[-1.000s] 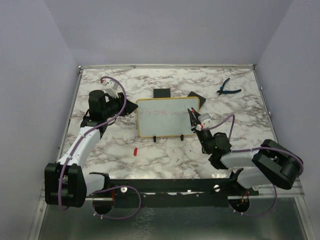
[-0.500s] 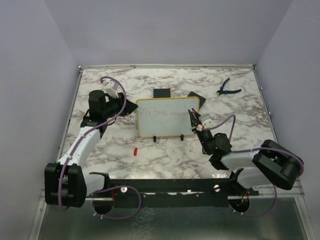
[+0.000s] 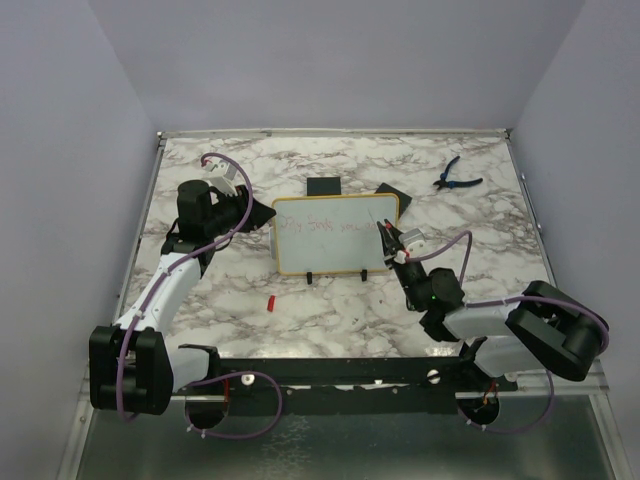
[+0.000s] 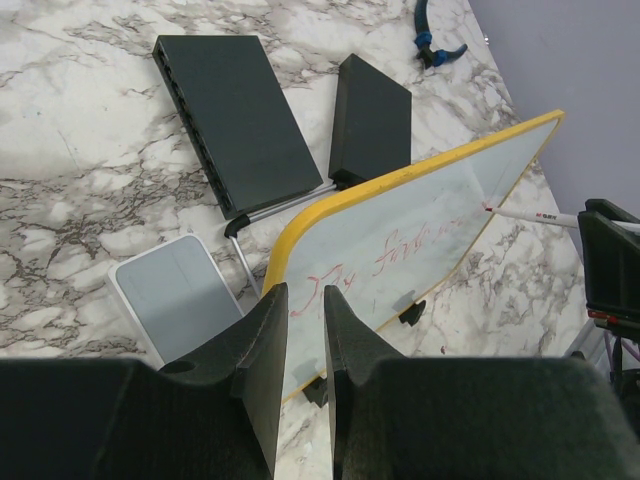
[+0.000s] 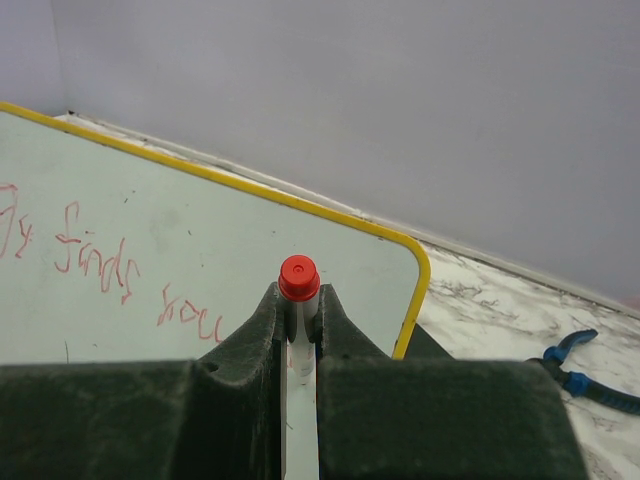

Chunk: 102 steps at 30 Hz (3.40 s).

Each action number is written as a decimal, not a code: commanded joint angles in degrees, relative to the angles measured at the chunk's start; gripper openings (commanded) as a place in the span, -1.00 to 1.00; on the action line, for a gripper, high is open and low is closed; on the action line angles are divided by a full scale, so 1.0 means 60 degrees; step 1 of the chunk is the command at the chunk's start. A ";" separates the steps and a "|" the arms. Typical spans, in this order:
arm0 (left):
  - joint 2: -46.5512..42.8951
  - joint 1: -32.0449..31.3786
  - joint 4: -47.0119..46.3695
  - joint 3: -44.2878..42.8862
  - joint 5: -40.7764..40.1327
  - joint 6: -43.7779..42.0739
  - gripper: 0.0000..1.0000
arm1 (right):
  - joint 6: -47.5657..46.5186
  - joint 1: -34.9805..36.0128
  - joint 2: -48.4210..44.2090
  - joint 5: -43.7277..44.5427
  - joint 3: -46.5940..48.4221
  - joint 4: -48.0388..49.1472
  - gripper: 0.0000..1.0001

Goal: Write a sentence on the whiteboard

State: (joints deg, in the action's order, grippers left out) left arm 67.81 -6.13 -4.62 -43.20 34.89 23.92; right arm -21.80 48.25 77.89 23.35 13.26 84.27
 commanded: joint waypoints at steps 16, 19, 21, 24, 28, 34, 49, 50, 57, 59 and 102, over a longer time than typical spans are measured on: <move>-0.0111 -0.0058 -0.0119 0.0110 0.0044 -0.0164 -0.56 | -0.0684 -0.0058 0.0034 0.0443 0.0354 0.0378 -0.98; -0.0132 -0.0058 -0.0117 0.0110 0.0044 -0.0164 -0.56 | -0.0808 -0.0058 0.0165 0.0405 0.0472 0.0503 -0.98; -0.0133 -0.0062 -0.0112 0.0110 0.0044 -0.0164 -0.56 | -0.0834 -0.0058 0.0208 0.0363 0.0527 0.0515 -0.98; -0.0127 -0.0048 -0.0109 0.0110 0.0044 -0.0164 -0.56 | -0.0841 -0.0070 0.0258 0.0359 0.0566 0.0552 -0.98; -0.0127 -0.0055 -0.0115 0.0096 0.0044 -0.0157 -0.56 | -0.0863 -0.0069 0.0248 0.0360 0.0574 0.0552 -0.98; -0.0145 -0.0058 -0.0112 0.0110 0.0044 -0.0164 -0.56 | -0.0757 -0.0073 0.0275 0.0411 0.0485 0.0515 -0.98; -0.0150 -0.0058 -0.0109 0.0110 0.0044 -0.0164 -0.56 | -0.0297 -0.0073 0.0034 0.0602 0.0051 0.0175 -0.98; -0.0141 -0.0062 -0.0109 0.0110 0.0044 -0.0160 -0.56 | -0.0273 -0.0073 0.0007 0.0601 0.0016 0.0136 -0.98; -0.0149 -0.0048 -0.0113 0.0110 0.0038 -0.0162 -0.56 | -0.0214 -0.0073 -0.0142 0.0567 -0.0148 0.0050 -0.98; -0.0147 -0.0053 -0.0117 0.0110 0.0044 -0.0166 -0.56 | -0.0218 -0.0073 -0.0174 0.0554 -0.0171 0.0032 -0.98; -0.0169 -0.0064 -0.0109 0.0125 0.0043 -0.0164 -0.56 | -0.0924 -0.0073 -0.0193 0.0691 0.0276 0.0494 -0.98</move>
State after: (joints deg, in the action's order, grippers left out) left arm 67.79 -6.13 -4.62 -43.20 34.89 23.92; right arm -25.85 48.25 76.71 26.33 13.32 84.84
